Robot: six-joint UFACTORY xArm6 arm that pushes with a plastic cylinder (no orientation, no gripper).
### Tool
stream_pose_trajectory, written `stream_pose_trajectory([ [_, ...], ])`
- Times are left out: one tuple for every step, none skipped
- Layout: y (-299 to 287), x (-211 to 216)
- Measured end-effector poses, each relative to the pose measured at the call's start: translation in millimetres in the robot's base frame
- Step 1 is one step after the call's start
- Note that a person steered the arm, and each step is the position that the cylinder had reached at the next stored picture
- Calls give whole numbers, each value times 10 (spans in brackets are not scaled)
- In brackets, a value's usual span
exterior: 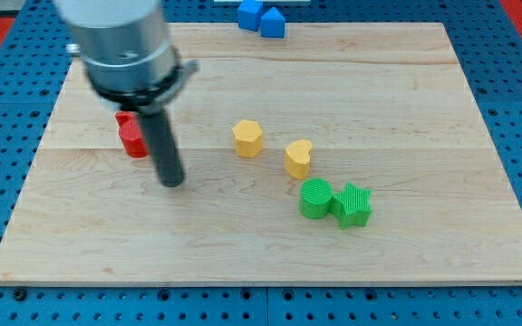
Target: Place the yellow hexagon at the center of the board
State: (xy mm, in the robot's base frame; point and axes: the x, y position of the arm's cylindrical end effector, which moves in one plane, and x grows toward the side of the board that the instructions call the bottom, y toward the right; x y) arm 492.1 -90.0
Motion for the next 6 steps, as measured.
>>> stream_pose_trajectory([
  [452, -140],
  [740, -314],
  [909, -678],
  [1276, -800],
  [1469, -1191],
  [985, -1544],
])
